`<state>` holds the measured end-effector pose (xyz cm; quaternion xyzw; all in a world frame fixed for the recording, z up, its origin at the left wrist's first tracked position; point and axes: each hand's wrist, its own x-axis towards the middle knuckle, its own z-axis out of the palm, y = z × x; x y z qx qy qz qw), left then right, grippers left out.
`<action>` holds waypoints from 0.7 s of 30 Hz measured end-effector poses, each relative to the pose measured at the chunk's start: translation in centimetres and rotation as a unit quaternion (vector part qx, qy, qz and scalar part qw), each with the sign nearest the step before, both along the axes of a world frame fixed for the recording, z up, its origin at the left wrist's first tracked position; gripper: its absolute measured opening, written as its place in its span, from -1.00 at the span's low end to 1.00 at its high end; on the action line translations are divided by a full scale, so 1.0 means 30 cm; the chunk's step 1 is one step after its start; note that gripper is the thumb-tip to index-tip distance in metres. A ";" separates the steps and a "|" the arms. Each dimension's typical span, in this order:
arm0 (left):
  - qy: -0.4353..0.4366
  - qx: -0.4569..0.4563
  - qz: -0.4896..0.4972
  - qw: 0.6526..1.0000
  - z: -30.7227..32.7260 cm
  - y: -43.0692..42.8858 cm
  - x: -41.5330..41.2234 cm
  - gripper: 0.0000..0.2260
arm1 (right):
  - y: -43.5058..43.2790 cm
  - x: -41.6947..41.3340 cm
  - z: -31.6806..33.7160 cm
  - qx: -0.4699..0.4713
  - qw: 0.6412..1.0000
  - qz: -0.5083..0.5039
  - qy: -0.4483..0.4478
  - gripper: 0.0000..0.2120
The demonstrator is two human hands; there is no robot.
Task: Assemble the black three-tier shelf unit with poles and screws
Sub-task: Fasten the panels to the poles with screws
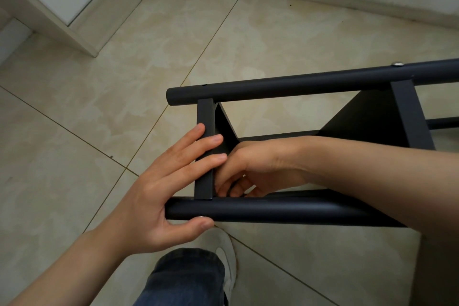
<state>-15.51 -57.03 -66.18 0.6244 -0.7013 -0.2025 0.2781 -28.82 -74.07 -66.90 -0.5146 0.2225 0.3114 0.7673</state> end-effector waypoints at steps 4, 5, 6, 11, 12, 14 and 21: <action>0.003 -0.001 0.001 1.000 0.001 0.000 0.003 -0.39 | -0.004 -0.002 -0.001 -0.046 0.999 0.013 -0.007 -0.80; 0.003 -0.001 0.001 1.000 0.001 0.001 0.002 -0.40 | -0.004 -0.002 -0.003 -0.054 0.998 0.015 -0.006 -0.78; 0.003 -0.001 0.001 1.000 0.000 0.001 0.001 -0.40 | -0.004 -0.002 -0.005 -0.052 0.998 0.018 -0.004 -0.79; 0.003 -0.001 0.000 1.000 -0.001 0.001 0.000 -0.40 | -0.002 0.000 -0.005 0.021 1.000 0.007 0.001 -0.90; 0.003 -0.001 0.001 1.000 -0.001 0.001 0.001 -0.41 | -0.003 0.001 -0.004 0.023 1.000 0.003 -0.002 -0.89; 0.001 -0.001 0.001 1.000 -0.002 0.000 0.001 -0.40 | -0.005 -0.001 -0.006 -0.002 1.000 0.004 -0.008 -0.83; -0.001 -0.003 -0.001 1.000 -0.002 -0.001 0.002 -0.41 | -0.009 0.001 -0.008 0.020 1.000 -0.018 0.013 -0.86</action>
